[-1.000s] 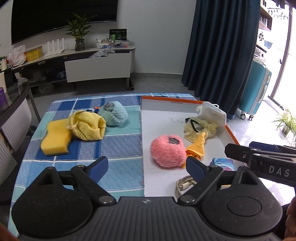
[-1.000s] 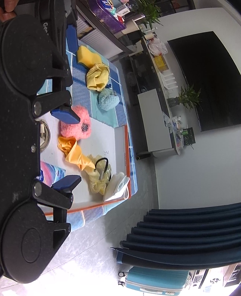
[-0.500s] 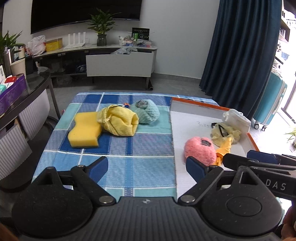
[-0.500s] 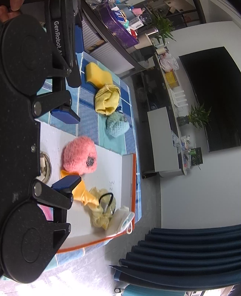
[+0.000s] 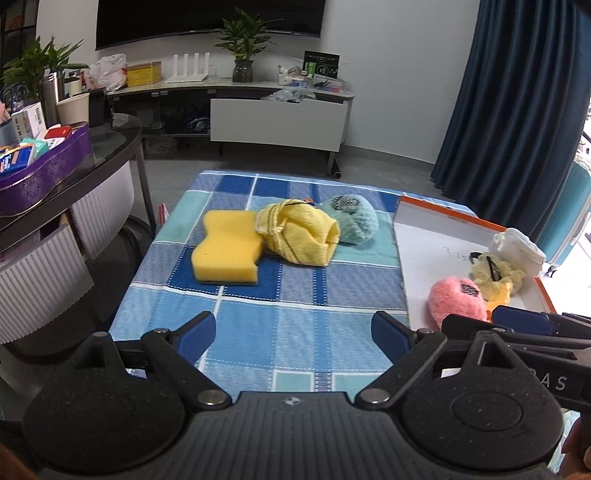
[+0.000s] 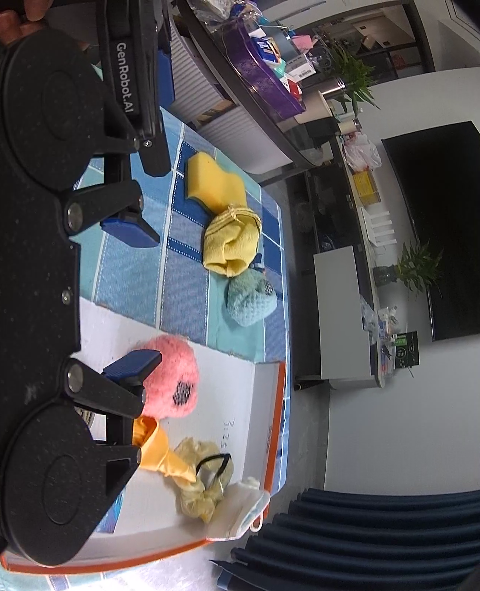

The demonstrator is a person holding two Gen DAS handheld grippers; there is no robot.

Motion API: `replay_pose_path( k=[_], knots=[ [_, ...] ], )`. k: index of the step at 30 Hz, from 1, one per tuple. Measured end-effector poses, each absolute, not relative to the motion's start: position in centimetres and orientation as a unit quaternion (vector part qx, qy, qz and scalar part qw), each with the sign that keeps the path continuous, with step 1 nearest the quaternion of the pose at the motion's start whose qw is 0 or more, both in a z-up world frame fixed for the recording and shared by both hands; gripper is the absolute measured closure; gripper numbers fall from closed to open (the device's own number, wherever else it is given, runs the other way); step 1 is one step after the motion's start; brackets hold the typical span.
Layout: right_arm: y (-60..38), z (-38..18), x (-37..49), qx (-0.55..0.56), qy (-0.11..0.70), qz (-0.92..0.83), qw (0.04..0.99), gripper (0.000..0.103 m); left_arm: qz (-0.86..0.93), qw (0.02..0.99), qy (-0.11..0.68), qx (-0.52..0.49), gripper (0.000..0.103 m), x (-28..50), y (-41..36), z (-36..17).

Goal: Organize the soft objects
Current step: 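Move left tool toward yellow sponge while right tool approaches yellow towel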

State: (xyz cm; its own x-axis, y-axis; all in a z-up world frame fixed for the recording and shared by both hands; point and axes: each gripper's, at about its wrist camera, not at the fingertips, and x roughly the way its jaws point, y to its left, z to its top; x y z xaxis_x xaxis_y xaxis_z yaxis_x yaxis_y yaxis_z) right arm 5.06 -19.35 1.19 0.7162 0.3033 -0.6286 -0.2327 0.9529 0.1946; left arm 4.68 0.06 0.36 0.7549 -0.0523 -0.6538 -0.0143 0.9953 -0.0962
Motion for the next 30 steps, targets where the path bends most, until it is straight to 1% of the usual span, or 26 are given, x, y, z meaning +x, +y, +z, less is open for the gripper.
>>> replay_pose_path(
  k=[10,30],
  knots=[
    [-16.9,0.5,6.8,0.045,0.361,0.166,0.917,0.028,0.011,0.932,0.358,-0.055,0.01,5.6,2.2,0.1],
    [-14.8,1.5,10.2,0.039,0.371,0.176,0.911,0.028,0.019,0.931,0.362,-0.047,0.009,8.3,4.0,1.4]
  ],
)
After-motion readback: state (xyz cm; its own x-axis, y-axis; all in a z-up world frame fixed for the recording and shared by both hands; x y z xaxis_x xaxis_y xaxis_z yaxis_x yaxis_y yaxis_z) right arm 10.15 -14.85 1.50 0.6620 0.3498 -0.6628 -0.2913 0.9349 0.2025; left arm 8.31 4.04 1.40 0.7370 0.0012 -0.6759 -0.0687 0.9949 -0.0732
